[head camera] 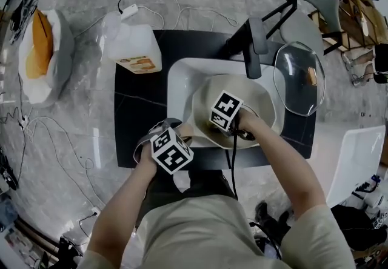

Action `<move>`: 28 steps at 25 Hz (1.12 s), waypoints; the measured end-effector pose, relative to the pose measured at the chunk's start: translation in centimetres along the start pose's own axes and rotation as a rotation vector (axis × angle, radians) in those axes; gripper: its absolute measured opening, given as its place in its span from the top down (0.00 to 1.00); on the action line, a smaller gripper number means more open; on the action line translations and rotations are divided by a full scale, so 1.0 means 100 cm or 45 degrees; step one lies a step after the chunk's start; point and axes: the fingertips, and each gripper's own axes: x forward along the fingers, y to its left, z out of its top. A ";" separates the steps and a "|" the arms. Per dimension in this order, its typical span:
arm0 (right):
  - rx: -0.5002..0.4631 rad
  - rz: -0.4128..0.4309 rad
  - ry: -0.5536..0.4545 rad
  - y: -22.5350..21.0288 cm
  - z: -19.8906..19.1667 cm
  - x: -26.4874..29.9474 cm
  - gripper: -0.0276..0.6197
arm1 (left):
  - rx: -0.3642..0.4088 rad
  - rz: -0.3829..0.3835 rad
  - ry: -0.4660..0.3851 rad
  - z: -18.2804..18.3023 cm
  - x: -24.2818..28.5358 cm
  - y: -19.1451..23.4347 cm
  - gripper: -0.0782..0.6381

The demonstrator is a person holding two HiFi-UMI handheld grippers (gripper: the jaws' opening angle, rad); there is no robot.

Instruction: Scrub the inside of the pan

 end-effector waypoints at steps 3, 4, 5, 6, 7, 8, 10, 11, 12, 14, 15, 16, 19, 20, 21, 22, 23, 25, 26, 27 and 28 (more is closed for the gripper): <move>0.043 -0.124 -0.090 -0.023 0.019 0.004 0.71 | 0.000 -0.002 -0.002 -0.001 0.000 -0.001 0.55; 0.058 -0.168 -0.109 -0.032 0.024 0.004 0.71 | 0.001 -0.002 -0.004 0.000 0.000 -0.001 0.55; 0.069 -0.219 -0.125 -0.042 0.029 0.003 0.71 | 0.002 -0.001 -0.006 0.000 -0.001 0.000 0.55; 0.075 -0.274 -0.137 -0.052 0.031 0.001 0.71 | 0.003 -0.001 -0.007 0.000 -0.001 0.000 0.55; 0.077 -0.331 -0.144 -0.061 0.033 -0.002 0.71 | 0.003 -0.001 -0.009 0.000 -0.001 0.000 0.55; 0.077 -0.391 -0.146 -0.071 0.032 -0.005 0.71 | 0.002 -0.003 -0.011 0.000 -0.002 0.000 0.55; 0.059 -0.519 -0.116 -0.091 0.026 -0.012 0.71 | -0.001 -0.009 -0.016 0.000 -0.002 0.001 0.55; 0.041 -0.588 -0.070 -0.101 0.018 -0.016 0.71 | -0.005 -0.014 -0.016 0.000 -0.002 0.001 0.55; 0.020 -0.652 -0.007 -0.110 0.008 -0.020 0.71 | -0.012 -0.022 -0.011 0.000 -0.002 0.001 0.55; -0.007 -0.738 0.097 -0.122 -0.012 -0.030 0.71 | -0.036 -0.053 0.009 -0.001 -0.002 0.000 0.55; -0.007 -0.759 0.108 -0.124 -0.019 -0.036 0.71 | -0.049 -0.070 0.014 -0.001 -0.003 0.000 0.55; 0.002 -0.771 0.094 -0.125 -0.024 -0.042 0.71 | -0.058 -0.082 0.012 0.000 -0.004 0.000 0.55; 0.042 -0.775 -0.019 -0.115 -0.032 -0.066 0.71 | -0.037 -0.056 -0.040 0.003 -0.007 0.001 0.55; 0.054 -0.770 -0.067 -0.109 -0.035 -0.074 0.71 | -0.020 -0.029 -0.071 0.004 -0.009 0.002 0.55; 0.065 -0.763 -0.120 -0.102 -0.037 -0.083 0.71 | -0.005 -0.001 -0.103 0.005 -0.011 0.002 0.55; 0.077 -0.751 -0.175 -0.094 -0.039 -0.091 0.71 | 0.003 0.024 -0.132 0.006 -0.014 0.003 0.55; 0.086 -0.738 -0.231 -0.086 -0.041 -0.099 0.71 | 0.002 0.044 -0.157 0.007 -0.016 0.003 0.55; 0.085 -0.726 -0.328 -0.070 -0.046 -0.115 0.71 | -0.022 0.068 -0.199 0.011 -0.025 0.006 0.55; 0.076 -0.732 -0.370 -0.062 -0.048 -0.123 0.71 | -0.039 0.075 -0.217 0.014 -0.029 0.007 0.54; 0.069 -0.741 -0.413 -0.054 -0.050 -0.131 0.71 | -0.054 0.081 -0.233 0.017 -0.035 0.008 0.54; 0.066 -0.749 -0.462 -0.047 -0.051 -0.140 0.71 | -0.062 0.089 -0.250 0.020 -0.041 0.009 0.54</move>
